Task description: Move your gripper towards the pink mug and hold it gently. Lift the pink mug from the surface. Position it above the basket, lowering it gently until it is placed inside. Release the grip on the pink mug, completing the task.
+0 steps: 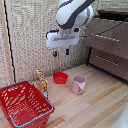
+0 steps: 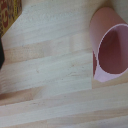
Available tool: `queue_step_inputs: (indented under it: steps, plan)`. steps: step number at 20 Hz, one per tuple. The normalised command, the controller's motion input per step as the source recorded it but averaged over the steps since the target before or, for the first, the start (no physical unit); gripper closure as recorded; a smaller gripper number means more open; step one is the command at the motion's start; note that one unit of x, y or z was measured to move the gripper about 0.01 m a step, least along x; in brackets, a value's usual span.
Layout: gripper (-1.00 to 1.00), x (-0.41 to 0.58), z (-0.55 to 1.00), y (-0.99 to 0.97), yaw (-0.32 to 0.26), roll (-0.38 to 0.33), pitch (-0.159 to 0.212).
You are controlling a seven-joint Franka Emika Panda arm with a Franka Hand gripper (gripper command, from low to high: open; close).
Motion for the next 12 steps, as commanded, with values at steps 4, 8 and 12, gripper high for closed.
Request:
queue_step_inputs:
  steps: [4,8,12]
  plan:
    - [-1.0,-0.276,-0.21,-0.46,0.003,0.001,0.005]
    - [-1.0,-0.351,-0.26,-0.63,-0.006,0.006,0.022]
    - [-1.0,-0.366,-0.26,-0.58,-0.009,0.0,0.018]
